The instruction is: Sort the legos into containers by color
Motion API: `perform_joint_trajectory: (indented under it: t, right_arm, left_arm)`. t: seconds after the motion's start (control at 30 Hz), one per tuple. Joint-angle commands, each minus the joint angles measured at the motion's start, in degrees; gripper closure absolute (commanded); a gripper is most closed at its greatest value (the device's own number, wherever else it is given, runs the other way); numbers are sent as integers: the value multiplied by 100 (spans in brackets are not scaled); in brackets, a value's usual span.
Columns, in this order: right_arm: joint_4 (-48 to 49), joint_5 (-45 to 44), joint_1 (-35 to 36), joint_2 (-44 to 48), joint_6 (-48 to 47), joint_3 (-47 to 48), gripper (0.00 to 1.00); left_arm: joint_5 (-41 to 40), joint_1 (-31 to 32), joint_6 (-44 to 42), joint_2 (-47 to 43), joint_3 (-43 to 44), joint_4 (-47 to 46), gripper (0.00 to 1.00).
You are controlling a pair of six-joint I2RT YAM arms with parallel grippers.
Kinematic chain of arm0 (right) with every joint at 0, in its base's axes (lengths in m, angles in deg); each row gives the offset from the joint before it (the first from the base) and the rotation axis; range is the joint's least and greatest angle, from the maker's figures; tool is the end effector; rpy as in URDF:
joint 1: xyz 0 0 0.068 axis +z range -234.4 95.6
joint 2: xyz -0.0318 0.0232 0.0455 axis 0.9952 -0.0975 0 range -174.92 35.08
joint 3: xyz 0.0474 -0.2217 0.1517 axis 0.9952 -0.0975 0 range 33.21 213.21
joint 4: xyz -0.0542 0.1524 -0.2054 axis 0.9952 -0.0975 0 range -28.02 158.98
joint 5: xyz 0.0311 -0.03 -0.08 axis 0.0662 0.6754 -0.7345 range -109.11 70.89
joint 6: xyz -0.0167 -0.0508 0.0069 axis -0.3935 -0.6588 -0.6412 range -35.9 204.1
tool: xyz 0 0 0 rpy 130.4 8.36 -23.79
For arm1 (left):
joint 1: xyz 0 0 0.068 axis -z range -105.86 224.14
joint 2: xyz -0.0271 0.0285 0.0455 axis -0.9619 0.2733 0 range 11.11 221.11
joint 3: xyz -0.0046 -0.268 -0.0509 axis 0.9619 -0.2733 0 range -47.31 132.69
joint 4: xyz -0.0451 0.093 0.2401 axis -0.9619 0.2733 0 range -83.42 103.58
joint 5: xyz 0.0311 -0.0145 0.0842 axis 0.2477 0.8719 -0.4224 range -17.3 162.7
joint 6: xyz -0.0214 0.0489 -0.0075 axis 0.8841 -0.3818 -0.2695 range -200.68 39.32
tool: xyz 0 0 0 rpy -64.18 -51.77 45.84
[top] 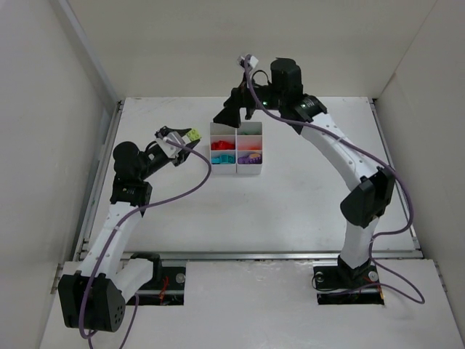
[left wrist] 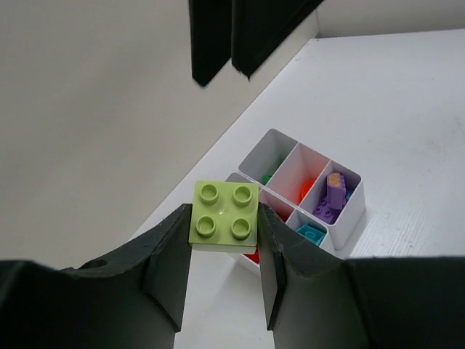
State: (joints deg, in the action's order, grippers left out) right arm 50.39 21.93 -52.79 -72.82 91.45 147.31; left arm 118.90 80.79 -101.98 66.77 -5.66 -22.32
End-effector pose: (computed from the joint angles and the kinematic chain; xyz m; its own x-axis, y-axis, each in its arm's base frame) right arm 0.3596 0.2489 0.4293 -0.3017 -0.0724 -0.9507 -0.9104 0.3180 0.2647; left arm 0.2141 -0.0509 0.3558 0.5188 0.1927 -0.8329 0.6274 0.5760 0.5241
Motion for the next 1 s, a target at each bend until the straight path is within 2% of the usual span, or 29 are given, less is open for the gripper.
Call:
perform_joint_trajectory:
  t: [0.0,0.07,0.17,0.3,0.53,0.73,0.77,0.8,0.87,0.9,0.97]
  right_arm:
    - [163,1300,169,-442,-85,32,1]
    - [163,1652,336,-652,-85,208,1]
    - [163,1706,407,-776,64,288,1]
    - [662,1916,407,-777,433,174,1]
    - [831,2488,459,-838,486,174,6]
    - [831,2506,459,-961,539,244,9]
    - [831,2506,459,-961,600,392,12]
    - [831,2567,459,-1048,600,445,23]
    - [831,2567,459,-1128,671,499,37]
    - [831,2567,512,-1189,671,568,46]
    - [831,2619,512,-1190,671,630,49]
  left_arm:
    - [539,-15,-629,-55,-60,-203,100]
    - [540,90,-857,-107,-60,-150,100]
    - [540,143,-998,-108,-60,17,100]
    - [540,196,-1052,-161,-60,69,100]
    - [540,196,-1104,-161,-60,227,100]
    - [610,248,-1157,-161,-60,368,100]
    - [610,249,-1157,-161,-60,368,100]
    - [610,249,-1157,-161,-60,368,100]
    - [610,249,-1157,-161,-60,368,100]
    - [610,249,-1157,-161,-60,368,100]
    - [610,249,-1157,-161,-60,368,100]
